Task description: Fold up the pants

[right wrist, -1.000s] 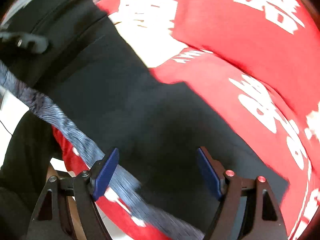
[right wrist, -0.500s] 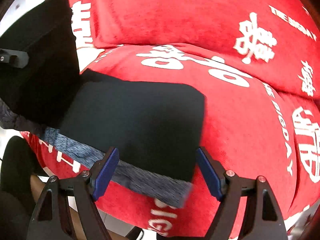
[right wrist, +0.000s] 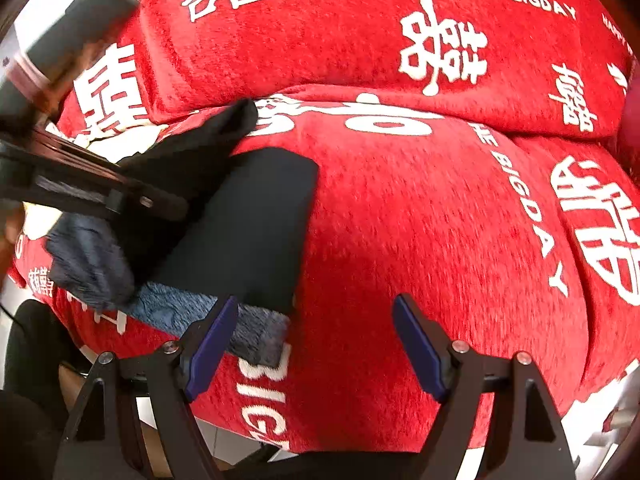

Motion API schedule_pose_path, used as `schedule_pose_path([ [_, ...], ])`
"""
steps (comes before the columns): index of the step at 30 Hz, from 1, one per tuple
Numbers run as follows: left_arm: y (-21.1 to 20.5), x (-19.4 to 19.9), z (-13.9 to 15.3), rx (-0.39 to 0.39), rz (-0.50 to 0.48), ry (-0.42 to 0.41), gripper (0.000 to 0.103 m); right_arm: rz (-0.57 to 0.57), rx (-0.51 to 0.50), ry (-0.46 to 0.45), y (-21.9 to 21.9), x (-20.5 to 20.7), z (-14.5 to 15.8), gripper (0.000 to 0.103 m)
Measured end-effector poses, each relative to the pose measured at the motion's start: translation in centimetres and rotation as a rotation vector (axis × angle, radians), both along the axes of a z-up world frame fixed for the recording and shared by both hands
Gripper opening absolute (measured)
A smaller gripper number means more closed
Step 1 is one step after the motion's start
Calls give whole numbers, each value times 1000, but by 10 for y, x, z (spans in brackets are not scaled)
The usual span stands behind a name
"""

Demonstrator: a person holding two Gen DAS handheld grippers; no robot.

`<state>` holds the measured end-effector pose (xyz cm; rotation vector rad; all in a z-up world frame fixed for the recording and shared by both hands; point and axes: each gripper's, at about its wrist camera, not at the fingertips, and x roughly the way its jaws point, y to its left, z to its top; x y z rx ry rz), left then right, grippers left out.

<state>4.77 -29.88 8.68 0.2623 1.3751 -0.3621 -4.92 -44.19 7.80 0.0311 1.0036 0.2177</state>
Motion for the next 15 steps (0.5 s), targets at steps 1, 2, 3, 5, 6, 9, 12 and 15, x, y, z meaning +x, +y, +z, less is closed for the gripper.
schedule_pose_path([
  [1, -5, -3, 0, 21, -11, -13, 18, -4, 5, 5, -3, -1, -3, 83],
  [2, -7, -6, 1, 31, -19, -21, 18, -8, 7, 9, -5, -2, -5, 83],
  [3, -11, -7, 5, 26, -28, -24, 18, -13, 9, 13, -6, -2, -8, 83],
  [5, -11, -6, 14, -9, -26, -14, 18, -20, 23, 20, -8, -4, -11, 83],
  [6, -12, -6, 19, -20, -30, -18, 18, -21, 29, 21, -8, -4, -12, 83],
  [9, -21, -2, 16, -18, -39, -21, 22, -19, 46, 30, -7, -4, -17, 83],
  [12, -21, 6, -6, -20, -6, 19, 39, -18, 26, 41, -4, -4, -20, 83],
  [15, -28, -2, 4, -83, -50, 15, 78, -18, 20, 40, -6, -10, -19, 83],
])
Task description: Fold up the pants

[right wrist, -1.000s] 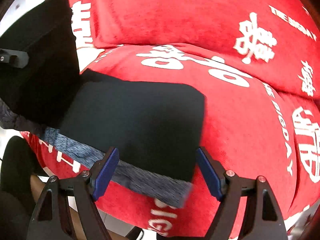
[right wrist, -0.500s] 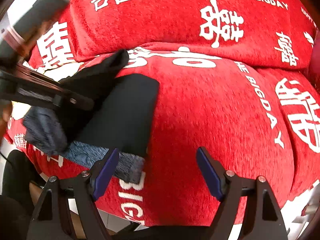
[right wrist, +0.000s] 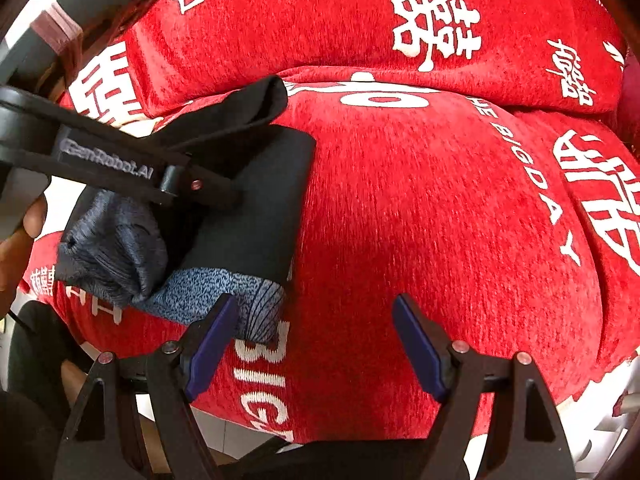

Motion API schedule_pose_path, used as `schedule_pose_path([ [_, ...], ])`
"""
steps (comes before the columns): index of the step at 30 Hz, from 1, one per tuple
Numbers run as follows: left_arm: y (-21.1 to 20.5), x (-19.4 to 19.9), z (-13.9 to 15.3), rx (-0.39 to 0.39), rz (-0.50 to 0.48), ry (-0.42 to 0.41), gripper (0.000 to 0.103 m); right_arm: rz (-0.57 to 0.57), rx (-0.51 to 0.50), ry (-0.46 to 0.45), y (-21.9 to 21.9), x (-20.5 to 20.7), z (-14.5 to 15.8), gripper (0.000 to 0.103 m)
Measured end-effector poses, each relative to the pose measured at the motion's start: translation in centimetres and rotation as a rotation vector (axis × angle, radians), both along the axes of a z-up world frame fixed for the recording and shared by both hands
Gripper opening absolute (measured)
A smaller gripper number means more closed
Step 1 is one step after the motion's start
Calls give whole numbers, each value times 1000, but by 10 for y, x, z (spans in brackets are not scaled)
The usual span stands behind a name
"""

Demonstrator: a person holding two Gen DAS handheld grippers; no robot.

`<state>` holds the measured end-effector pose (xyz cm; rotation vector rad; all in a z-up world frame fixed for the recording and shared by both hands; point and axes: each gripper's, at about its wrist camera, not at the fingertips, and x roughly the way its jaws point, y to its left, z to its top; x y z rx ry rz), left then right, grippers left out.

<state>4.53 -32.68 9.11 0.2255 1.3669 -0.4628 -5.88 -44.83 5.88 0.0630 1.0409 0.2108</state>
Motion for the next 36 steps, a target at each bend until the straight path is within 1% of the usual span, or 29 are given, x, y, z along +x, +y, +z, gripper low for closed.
schedule_pose_path([
  [1, -2, -5, 8, -16, -18, -7, 79, -2, -1, 1, -1, -2, 1, 83],
  [3, -6, -14, 29, -54, -49, -43, 79, -3, 7, 0, -4, -7, 3, 83],
  [5, -2, -25, 56, -129, -93, -70, 79, 1, 28, -5, -4, -11, 7, 83],
  [6, 5, -30, 70, -163, -102, -100, 82, 6, 37, -8, -3, -12, 9, 83],
  [7, 13, -33, 77, -175, -97, -125, 88, 14, 43, -11, -2, -14, 11, 83],
  [8, 22, -33, 79, -171, -86, -145, 103, 25, 41, -14, 0, -16, 14, 83],
  [9, 37, -35, 80, -155, -61, -188, 103, 30, 28, -17, 2, -17, 16, 83],
  [10, 45, -34, 77, -143, -50, -201, 103, 27, 3, -25, 4, -19, 19, 83],
  [11, 60, -33, 69, -131, -28, -194, 103, 18, -12, -32, 4, -20, 22, 83],
  [12, 71, -30, 62, -146, -5, -169, 103, 8, -13, -42, 2, -20, 28, 83],
  [14, 100, -28, 50, -237, 60, -98, 103, -20, -13, -60, -3, -20, 37, 83],
  [16, 121, -31, 45, -281, 109, -100, 103, -40, 2, -80, -4, -20, 47, 83],
  [17, 132, -33, 42, -270, 136, -114, 103, -30, 22, -90, -2, -20, 52, 83],
  [19, 147, -34, 27, -179, 195, -140, 103, 19, 42, -111, 14, -20, 60, 83],
  [22, 167, -36, 5, -93, 267, -131, 103, 142, 47, -126, 54, -20, 65, 83],
  [25, 183, -40, -14, -99, 323, -109, 103, 265, 104, -124, 89, -20, 58, 83],
  [26, 185, -40, -23, -81, 323, -96, 103, 278, 119, -106, 93, -17, 50, 85],
  [27, 187, -40, -31, -90, 318, -75, 103, 257, 108, -61, 95, -9, 37, 85],
  [28, 189, -40, -35, -111, 314, -58, 103, 204, 97, 12, 90, 2, 19, 84],
  [29, 191, -41, -38, -128, 319, -48, 103, 157, 126, 49, 82, 8, 9, 85],
  [30, 193, -43, -37, -127, 326, -57, 103, 137, 152, 31, 78, 7, 13, 85],
  [31, 196, -44, -34, -132, 334, -67, 103, 123, 147, 11, 74, 5, 22, 85],
  [32, 200, -47, -28, -148, 346, -86, 103, 128, 136, 2, 73, 4, 29, 85],
  [34, 205, -52, -20, -173, 357, -123, 103, 152, 129, -45, 71, 3, 47, 85],
  [35, 206, -52, -21, -162, 362, -132, 103, 158, 122, -78, 71, 9, 58, 85],
  [36, 205, -50, -26, -133, 367, -130, 103, 156, 115, -91, 72, 15, 64, 85],
])
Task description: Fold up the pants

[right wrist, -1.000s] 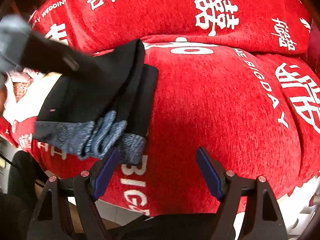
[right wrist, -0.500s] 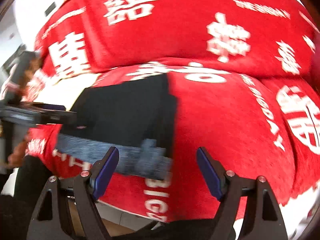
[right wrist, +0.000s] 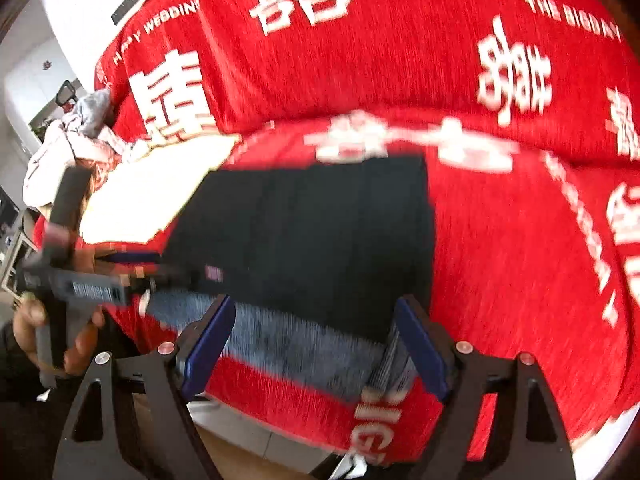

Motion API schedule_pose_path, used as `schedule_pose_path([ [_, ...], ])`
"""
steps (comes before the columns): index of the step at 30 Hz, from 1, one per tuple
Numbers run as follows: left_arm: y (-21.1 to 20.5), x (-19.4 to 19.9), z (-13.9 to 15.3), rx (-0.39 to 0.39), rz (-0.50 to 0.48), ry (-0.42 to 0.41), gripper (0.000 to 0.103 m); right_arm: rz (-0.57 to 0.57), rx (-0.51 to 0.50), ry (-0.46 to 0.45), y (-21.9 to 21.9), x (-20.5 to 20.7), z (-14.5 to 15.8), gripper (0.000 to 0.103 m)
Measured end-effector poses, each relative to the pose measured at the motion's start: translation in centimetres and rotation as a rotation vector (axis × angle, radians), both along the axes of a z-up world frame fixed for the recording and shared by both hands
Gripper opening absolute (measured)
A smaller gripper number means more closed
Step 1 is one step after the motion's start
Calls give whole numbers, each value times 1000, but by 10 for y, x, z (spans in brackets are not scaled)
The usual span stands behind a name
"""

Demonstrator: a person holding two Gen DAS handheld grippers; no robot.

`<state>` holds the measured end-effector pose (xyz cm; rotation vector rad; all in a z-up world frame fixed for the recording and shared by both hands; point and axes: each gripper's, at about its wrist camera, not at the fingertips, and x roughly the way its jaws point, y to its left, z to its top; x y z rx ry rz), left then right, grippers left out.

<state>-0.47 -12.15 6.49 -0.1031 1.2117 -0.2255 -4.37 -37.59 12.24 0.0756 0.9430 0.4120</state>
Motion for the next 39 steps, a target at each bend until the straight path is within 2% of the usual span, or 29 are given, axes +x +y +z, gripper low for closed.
schedule_pose_path([
  [1, -1, 2, -6, 17, 2, 15, 103, -9, -10, -14, 6, 12, 7, 85],
  [5, 5, 1, -20, -80, 35, 49, 103, 2, -18, -25, 32, 63, 9, 86],
  [7, 10, 3, -23, -118, 43, 68, 103, -6, -89, 25, 47, 96, -15, 86],
  [8, 12, 3, -23, -130, 41, 72, 103, -42, -139, 90, 45, 114, -37, 86],
  [9, 13, 1, -23, -129, 36, 71, 103, -82, -147, 163, 37, 126, -59, 86],
  [10, 12, -1, -20, -108, 25, 63, 103, -96, -109, 154, 31, 128, -64, 88],
  [11, 13, -3, -17, -87, 19, 54, 103, -102, -82, 112, 28, 126, -61, 88],
  [12, 12, -4, -12, -64, 11, 35, 103, -96, -84, 114, 27, 124, -59, 88],
  [15, 15, 4, 3, -39, 25, -15, 103, -76, -153, 105, 33, 117, -60, 89],
  [18, 20, 33, 15, -59, 71, -30, 103, -121, -194, 114, 35, 115, -50, 90],
  [20, 18, 62, 22, -42, 105, -39, 103, -143, -189, 93, 40, 117, -40, 90],
  [24, 13, 114, 10, 92, 149, 1, 103, -165, -237, 79, 61, 133, -38, 94],
  [27, 7, 134, -11, 163, 108, 57, 103, -181, -379, 81, 71, 144, -51, 101],
  [28, 13, 134, -14, 140, 100, 59, 103, -210, -394, 103, 64, 149, -56, 102],
  [31, 34, 124, -7, 115, 129, 33, 103, -258, -207, 189, 28, 152, -60, 102],
  [32, 42, 116, -3, 120, 144, 21, 103, -257, -197, 195, 25, 148, -60, 102],
  [36, 54, 77, 10, 89, 138, -12, 103, -209, -318, 74, 46, 110, -37, 102],
  [39, 56, 44, 17, 50, 110, -37, 103, -186, -265, 10, 51, 74, -19, 102],
])
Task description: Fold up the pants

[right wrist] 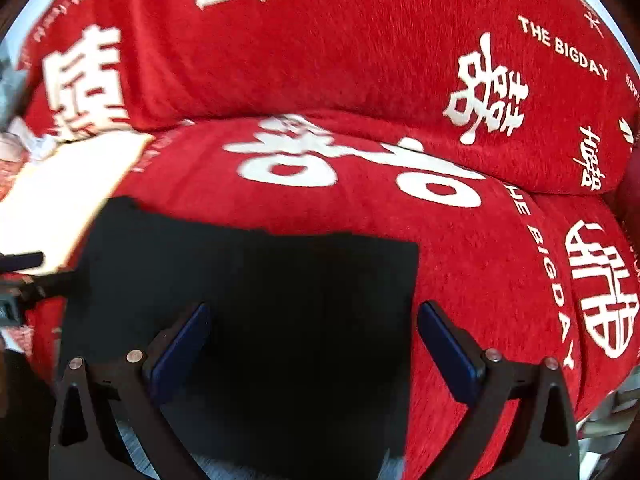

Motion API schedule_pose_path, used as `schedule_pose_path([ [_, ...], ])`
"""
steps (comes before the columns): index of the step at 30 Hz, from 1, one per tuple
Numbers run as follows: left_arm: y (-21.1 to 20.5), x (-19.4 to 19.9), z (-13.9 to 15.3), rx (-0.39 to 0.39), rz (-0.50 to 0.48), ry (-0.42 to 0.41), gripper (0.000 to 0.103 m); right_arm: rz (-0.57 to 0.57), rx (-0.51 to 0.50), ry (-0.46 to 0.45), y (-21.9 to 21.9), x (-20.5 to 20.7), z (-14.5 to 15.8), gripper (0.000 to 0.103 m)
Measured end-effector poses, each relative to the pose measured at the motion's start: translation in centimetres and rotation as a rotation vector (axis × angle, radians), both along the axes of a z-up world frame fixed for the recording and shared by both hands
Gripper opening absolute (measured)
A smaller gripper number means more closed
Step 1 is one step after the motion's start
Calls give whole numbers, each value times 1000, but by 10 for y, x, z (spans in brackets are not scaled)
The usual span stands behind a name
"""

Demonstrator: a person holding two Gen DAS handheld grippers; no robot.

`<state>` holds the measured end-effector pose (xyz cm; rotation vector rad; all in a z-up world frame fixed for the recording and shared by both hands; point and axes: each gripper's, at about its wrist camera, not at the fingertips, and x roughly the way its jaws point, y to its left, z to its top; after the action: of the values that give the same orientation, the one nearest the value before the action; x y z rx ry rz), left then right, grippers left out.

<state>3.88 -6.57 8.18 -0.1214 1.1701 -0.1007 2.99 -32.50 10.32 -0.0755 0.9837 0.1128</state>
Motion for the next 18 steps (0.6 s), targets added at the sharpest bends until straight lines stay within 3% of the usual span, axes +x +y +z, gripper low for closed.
schedule_pose_path([
  [6, -7, -50, -8, -8, -24, -13, 103, 53, 29, 8, 17, -55, 7, 102],
  [9, -12, -56, -12, -15, -27, 0, 103, 61, -8, -12, 30, -70, 5, 102],
  [14, -17, -57, -17, 22, -38, 0, 103, 84, 14, 30, 45, -76, -9, 102],
  [18, -16, -58, -21, 33, -43, 9, 103, 84, -72, 45, 50, -76, -24, 102],
])
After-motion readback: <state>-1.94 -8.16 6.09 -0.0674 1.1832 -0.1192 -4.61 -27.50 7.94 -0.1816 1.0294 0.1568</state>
